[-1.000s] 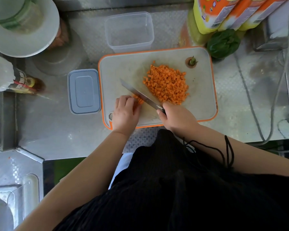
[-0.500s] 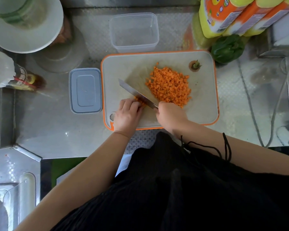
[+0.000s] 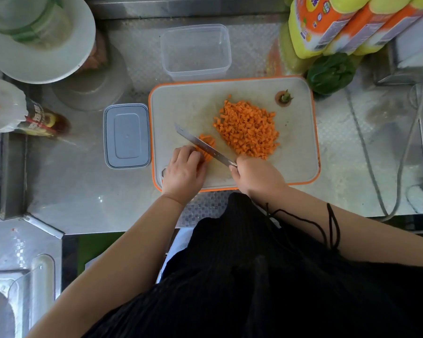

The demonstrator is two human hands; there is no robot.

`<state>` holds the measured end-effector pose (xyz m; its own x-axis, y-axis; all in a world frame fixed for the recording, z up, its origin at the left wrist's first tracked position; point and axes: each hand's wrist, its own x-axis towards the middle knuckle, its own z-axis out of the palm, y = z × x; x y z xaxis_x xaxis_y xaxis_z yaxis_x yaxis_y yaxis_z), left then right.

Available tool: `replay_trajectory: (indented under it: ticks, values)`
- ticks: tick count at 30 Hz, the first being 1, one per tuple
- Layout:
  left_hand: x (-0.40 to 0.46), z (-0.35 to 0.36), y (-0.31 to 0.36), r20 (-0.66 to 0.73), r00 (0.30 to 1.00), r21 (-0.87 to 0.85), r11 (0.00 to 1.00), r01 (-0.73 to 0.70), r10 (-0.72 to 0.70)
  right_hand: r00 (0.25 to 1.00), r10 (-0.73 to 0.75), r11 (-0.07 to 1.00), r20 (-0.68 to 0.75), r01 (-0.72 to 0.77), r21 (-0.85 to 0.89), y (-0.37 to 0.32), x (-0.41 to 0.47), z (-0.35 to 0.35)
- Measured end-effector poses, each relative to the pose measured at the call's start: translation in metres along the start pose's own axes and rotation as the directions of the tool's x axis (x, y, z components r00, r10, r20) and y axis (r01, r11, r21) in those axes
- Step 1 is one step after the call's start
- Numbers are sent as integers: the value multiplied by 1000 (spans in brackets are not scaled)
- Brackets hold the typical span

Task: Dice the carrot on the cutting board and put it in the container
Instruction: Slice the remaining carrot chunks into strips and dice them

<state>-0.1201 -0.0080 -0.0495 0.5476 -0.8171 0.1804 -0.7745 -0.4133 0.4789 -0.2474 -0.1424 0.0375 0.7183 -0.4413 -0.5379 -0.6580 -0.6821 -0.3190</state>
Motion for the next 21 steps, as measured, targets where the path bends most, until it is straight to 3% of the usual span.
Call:
replay_trajectory:
  ticks: [8,10,15,21]
  values:
    - [-1,7,-6,-30,999,-73,997,-15,13,990,103,990,99,-92,-110,-12,17,6]
    - [0,8,-7,-32,999,-76,997,-25,23,993,79,994,84,-72,-84,-13,20,10]
    - [-2,9,-6,-77,995,18,998,-61,62,990,109,973,90,-124,192,-1,29,-2]
    - [-3,3,-5,-93,994,80,995,-54,61,994,69,994,84,-76,80,-4,12,1]
